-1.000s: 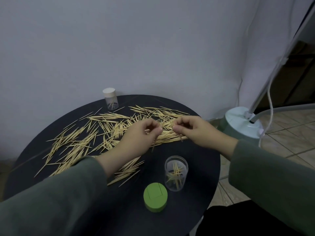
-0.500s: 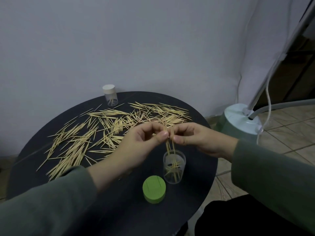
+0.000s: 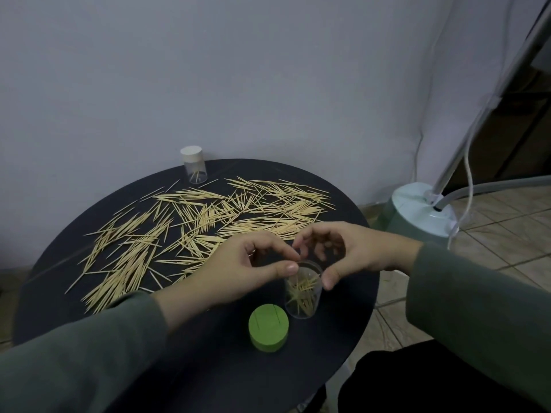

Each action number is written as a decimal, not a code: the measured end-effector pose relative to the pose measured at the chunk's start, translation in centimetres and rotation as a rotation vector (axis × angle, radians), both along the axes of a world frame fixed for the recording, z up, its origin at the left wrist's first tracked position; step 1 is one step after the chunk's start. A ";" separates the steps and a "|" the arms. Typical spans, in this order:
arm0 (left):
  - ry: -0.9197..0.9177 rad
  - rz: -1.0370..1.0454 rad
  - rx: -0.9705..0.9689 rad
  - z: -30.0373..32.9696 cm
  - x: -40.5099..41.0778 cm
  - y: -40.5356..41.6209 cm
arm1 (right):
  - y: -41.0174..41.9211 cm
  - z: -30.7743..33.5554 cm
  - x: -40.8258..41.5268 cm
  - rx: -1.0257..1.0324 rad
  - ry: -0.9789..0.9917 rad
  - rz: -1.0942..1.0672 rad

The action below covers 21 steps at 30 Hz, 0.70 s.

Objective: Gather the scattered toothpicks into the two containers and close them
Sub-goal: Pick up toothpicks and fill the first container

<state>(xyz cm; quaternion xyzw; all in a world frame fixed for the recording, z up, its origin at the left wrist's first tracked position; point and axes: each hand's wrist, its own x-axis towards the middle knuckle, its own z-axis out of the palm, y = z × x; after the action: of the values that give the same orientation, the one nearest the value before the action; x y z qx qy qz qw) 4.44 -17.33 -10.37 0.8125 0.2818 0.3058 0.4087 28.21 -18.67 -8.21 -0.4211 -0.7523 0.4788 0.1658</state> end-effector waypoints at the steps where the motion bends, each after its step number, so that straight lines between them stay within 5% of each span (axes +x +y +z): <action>1: 0.002 0.007 0.011 0.0 -0.1 0.1 | -0.1 0.2 -0.1 0.029 -0.095 0.015; 4: 0.044 0.017 0.054 0.1 -0.2 0.4 | -0.4 0.7 -0.6 0.102 -0.285 0.037; 12: 0.173 0.292 0.076 -0.4 -0.2 2.1 | 0.6 0.6 -0.6 0.201 -0.283 -0.075; 18: 0.633 0.419 0.259 -1.4 -0.8 4.1 | 2.2 -0.7 0.0 0.185 -0.133 -0.181; 21: 0.738 0.446 0.357 -1.7 -0.5 4.3 | 3.6 -1.8 0.5 0.321 -0.337 -0.339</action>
<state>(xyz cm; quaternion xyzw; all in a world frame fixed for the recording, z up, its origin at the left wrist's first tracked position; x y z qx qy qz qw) 3.97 -13.06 -12.12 0.8441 0.5190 0.1206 0.0590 28.74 -15.07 -10.02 -0.5829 -0.7543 0.2422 0.1807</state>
